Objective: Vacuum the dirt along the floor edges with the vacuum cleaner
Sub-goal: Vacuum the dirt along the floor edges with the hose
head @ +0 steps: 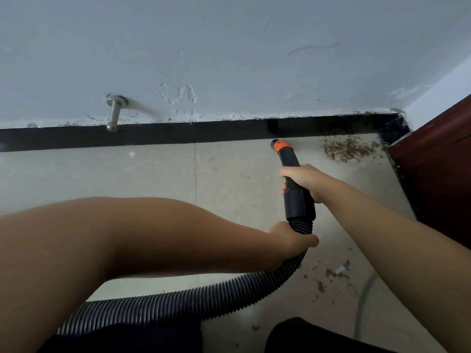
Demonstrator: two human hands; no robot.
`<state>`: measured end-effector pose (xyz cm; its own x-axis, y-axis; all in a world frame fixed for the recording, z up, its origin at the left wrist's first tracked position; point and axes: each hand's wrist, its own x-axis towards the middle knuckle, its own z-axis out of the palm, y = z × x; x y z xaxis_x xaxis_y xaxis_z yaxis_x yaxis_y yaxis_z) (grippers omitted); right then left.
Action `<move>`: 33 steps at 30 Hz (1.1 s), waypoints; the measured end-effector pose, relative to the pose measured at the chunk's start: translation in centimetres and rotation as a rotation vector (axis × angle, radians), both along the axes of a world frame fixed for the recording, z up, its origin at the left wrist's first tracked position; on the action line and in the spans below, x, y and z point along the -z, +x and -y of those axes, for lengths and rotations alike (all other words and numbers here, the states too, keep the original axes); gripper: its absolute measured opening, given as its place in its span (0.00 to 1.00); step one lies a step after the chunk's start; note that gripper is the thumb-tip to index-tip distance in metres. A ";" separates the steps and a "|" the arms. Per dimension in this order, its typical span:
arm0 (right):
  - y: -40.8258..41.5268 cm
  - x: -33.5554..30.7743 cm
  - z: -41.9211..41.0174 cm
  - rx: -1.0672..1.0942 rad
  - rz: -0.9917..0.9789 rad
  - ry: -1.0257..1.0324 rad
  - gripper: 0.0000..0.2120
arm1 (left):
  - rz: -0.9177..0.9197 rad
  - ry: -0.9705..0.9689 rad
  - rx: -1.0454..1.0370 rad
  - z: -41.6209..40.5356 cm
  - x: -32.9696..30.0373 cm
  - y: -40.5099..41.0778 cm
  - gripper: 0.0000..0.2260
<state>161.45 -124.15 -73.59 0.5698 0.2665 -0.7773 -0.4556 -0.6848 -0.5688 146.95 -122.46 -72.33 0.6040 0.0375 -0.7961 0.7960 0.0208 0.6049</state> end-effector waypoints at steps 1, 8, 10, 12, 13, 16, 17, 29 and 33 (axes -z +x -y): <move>0.4 0.0 0.6 0.032 0.003 0.004 0.07 | 0.012 0.026 0.029 0.4 0.1 0.4 0.08; 0.7 0.0 4.0 0.146 -0.042 0.021 0.06 | 0.052 0.063 0.128 3.0 1.2 1.1 0.08; 0.9 0.0 5.2 0.204 -0.043 0.028 0.06 | 0.049 0.050 0.145 3.6 1.2 1.3 0.08; 1.1 -0.1 6.6 0.258 -0.046 0.028 0.06 | 0.041 0.035 0.189 4.3 1.1 1.6 0.08; 1.2 -0.1 7.3 0.285 -0.049 0.029 0.06 | 0.021 0.012 0.203 4.8 0.9 1.8 0.08; 1.7 -0.2 9.4 0.353 -0.056 0.040 0.06 | -0.050 -0.071 0.216 6.1 0.1 2.6 0.07; 2.0 -0.3 10.0 0.360 -0.056 0.033 0.06 | -0.056 -0.081 0.225 6.5 -0.2 2.9 0.08; 5.5 1.0 11.0 0.409 -0.034 0.054 0.06 | -0.103 -0.011 0.210 7.2 0.0 6.2 0.09; 5.4 0.9 12.1 0.412 -0.008 0.069 0.07 | -0.113 0.014 0.235 8.2 -0.4 6.3 0.08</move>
<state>166.90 -136.26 -74.49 0.6339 0.0693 -0.7703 -0.6878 -0.4049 -0.6024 153.27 -130.62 -71.95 0.5051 -0.0820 -0.8592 0.8404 -0.1800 0.5112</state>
